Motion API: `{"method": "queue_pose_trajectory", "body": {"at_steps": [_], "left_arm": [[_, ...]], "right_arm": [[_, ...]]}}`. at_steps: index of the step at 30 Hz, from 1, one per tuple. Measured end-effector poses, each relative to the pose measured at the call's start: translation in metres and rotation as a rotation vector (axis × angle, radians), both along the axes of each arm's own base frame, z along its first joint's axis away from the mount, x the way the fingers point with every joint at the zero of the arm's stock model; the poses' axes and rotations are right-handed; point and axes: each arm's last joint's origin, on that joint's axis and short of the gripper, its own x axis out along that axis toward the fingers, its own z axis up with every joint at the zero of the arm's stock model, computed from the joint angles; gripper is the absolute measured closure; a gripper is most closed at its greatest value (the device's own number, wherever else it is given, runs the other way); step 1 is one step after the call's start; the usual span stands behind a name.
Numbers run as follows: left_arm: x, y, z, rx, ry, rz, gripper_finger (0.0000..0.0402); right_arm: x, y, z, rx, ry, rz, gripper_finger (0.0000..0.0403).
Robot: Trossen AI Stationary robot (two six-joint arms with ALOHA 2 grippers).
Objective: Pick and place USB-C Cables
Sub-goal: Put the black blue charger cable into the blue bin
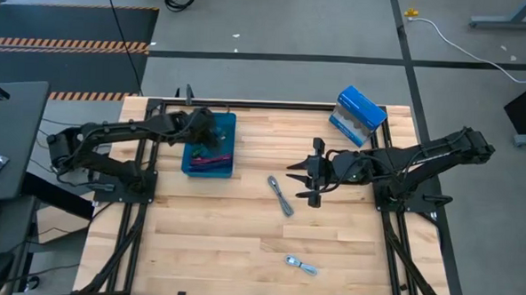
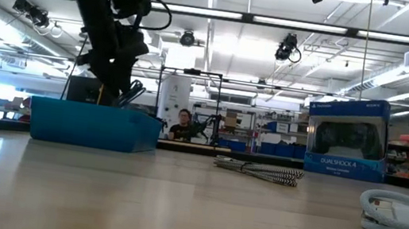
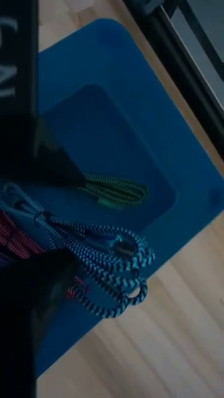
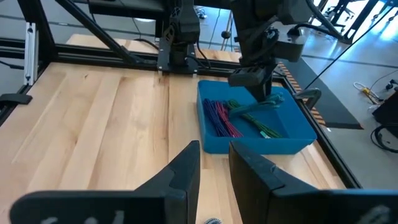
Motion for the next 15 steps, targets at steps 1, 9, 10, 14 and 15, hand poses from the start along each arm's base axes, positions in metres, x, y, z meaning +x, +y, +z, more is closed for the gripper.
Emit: {"method": "queue_pose_trajectory", "body": {"at_steps": [1,9,10,14,15], "left_arm": [[0.0,-0.001,0.0,0.0,0.0,-0.004,0.0216],[-0.004,-0.003,-0.004,-0.019,0.072,-0.024,0.0208],[-0.006,-0.003,-0.005,-0.028,0.098,-0.018,0.0209],[-0.012,-0.003,-0.008,-0.019,0.164,0.026,0.021],[-0.012,-0.003,-0.008,-0.02,0.161,0.034,0.0209]], "right_arm": [[0.0,0.0,0.0,0.0,-0.001,0.0,0.0312],[0.0,0.0,0.0,0.026,0.0,-0.01,0.0312],[0.0,0.0,-0.001,0.037,0.003,-0.015,0.0312],[-0.001,0.0,-0.003,0.053,0.021,-0.023,0.0312],[-0.001,0.0,-0.003,0.056,0.021,-0.024,0.0312]]}}
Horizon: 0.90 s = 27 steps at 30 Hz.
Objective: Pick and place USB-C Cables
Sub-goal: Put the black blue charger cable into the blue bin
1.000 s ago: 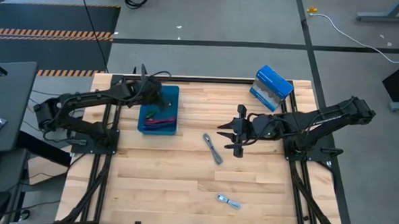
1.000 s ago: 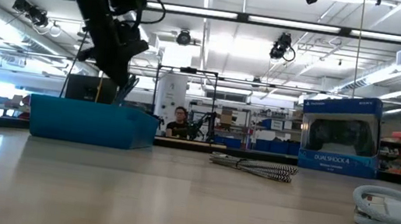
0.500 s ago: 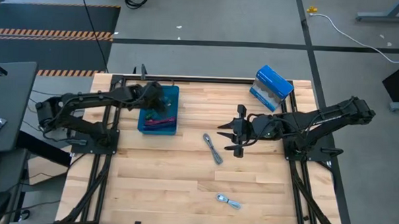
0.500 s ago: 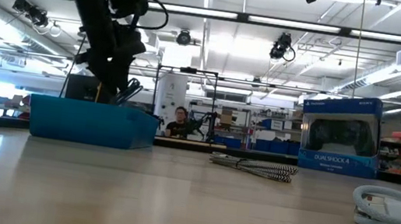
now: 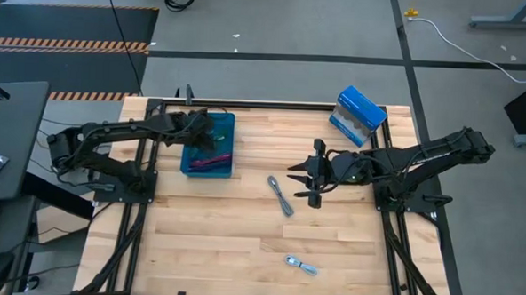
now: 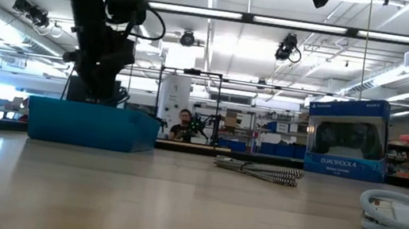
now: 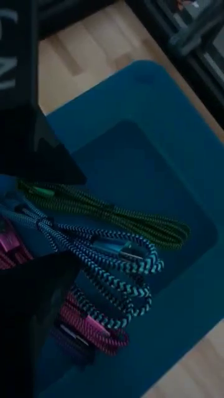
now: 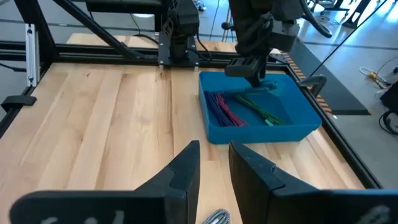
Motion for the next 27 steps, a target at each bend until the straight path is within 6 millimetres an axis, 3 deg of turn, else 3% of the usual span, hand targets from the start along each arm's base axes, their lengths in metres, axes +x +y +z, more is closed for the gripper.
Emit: {"method": "queue_pose_trajectory", "body": {"at_steps": [17,27], "left_arm": [[0.003,0.0,-0.002,-0.018,-0.022,0.012,0.013],[0.004,-0.004,-0.003,-0.049,0.002,-0.079,0.013]], "right_arm": [[-0.001,0.008,0.002,0.005,-0.021,0.031,0.0312],[-0.003,0.013,0.001,-0.026,-0.003,0.064,0.0312]]}}
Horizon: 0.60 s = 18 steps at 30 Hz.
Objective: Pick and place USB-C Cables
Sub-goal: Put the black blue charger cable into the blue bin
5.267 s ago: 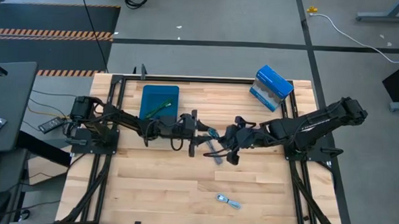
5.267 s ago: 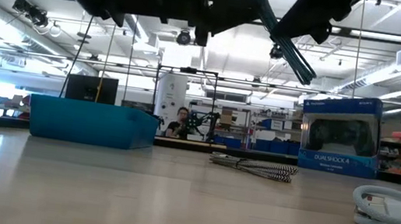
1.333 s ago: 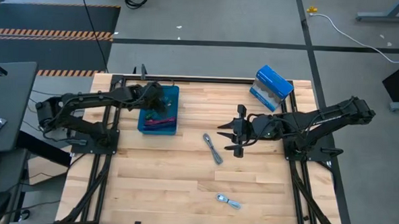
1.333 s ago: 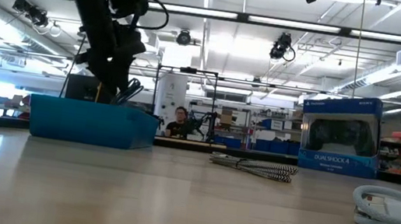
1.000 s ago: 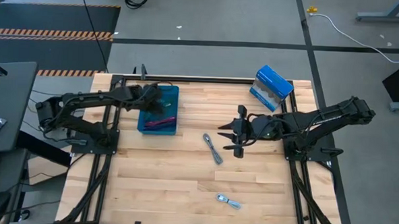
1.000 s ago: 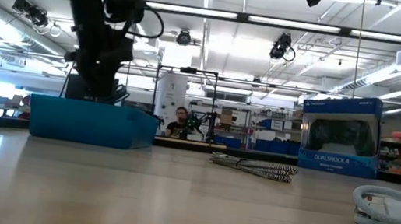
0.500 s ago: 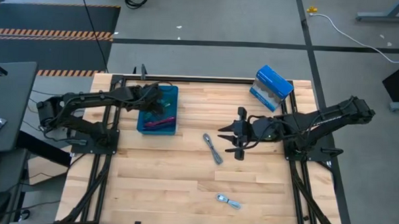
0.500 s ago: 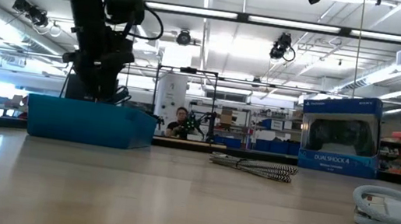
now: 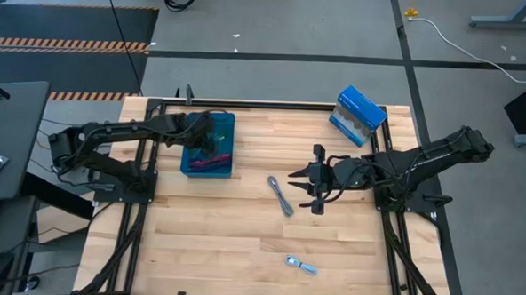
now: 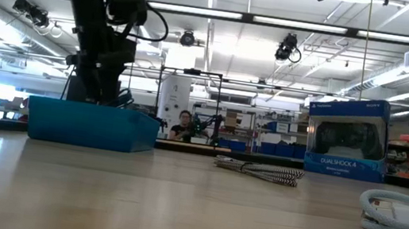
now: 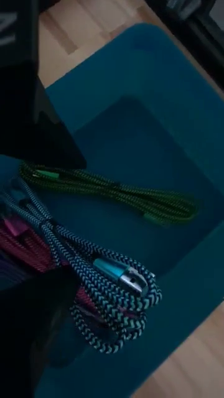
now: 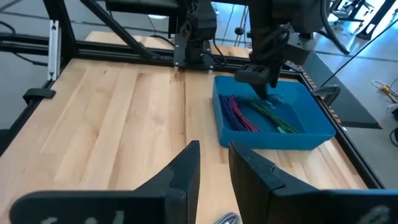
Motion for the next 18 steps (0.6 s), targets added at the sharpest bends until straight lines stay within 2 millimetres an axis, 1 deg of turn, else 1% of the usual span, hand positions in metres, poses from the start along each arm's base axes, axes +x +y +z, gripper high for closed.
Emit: {"method": "queue_pose_trajectory", "body": {"at_steps": [4,9,14,18], "left_arm": [[-0.001,-0.002,-0.001,-0.051,0.008,-0.03,0.013],[-0.005,-0.004,-0.003,-0.068,0.053,-0.038,0.0128],[-0.003,-0.007,-0.003,-0.069,0.047,-0.054,0.0127],[0.001,-0.012,-0.002,-0.056,0.056,-0.146,0.0127]], "right_arm": [[0.0,0.0,-0.001,0.004,0.008,-0.003,0.0312],[0.0,0.0,-0.001,0.029,0.005,-0.009,0.0312],[0.0,0.0,-0.001,0.054,0.003,-0.011,0.0312],[-0.001,0.003,-0.001,0.09,0.004,0.005,0.0312]]}}
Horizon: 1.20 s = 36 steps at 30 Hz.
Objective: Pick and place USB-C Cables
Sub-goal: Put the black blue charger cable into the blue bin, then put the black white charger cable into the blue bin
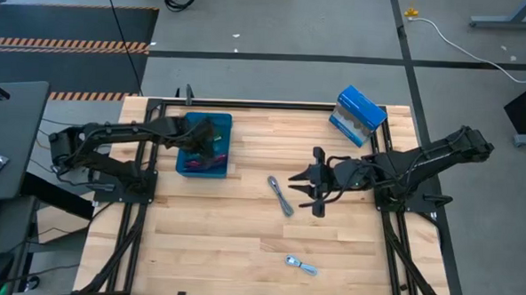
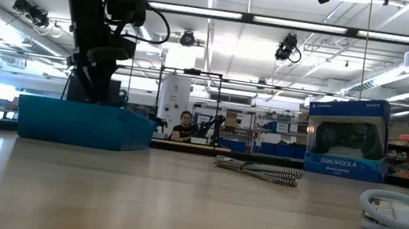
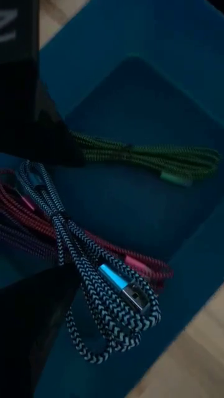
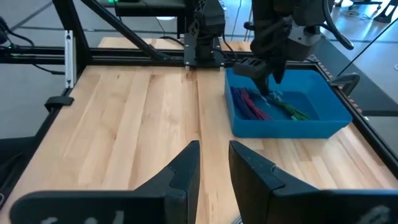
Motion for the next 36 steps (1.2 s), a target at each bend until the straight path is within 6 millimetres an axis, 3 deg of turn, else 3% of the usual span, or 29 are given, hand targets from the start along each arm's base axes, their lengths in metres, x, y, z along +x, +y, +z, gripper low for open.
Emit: {"method": "queue_pose_trajectory", "body": {"at_steps": [5,11,20,27,36], "left_arm": [[0.005,-0.005,0.001,0.058,0.0,-0.028,0.0127],[0.002,-0.019,-0.004,-0.009,0.098,-0.187,0.0127],[0.003,-0.019,-0.003,0.013,0.098,-0.203,0.0127],[0.002,-0.014,-0.002,0.159,0.141,-0.096,0.0127],[0.012,-0.022,0.01,0.106,0.058,-0.171,0.0127]], "right_arm": [[-0.001,0.004,0.0,0.001,0.001,0.016,0.0312],[-0.002,0.007,0.0,0.03,0.001,0.016,0.0312],[-0.003,0.013,-0.001,0.072,0.009,0.044,0.0312],[-0.005,0.019,-0.001,0.081,0.011,0.065,0.0312],[-0.006,0.018,-0.006,0.055,0.027,0.069,0.0312]]}}
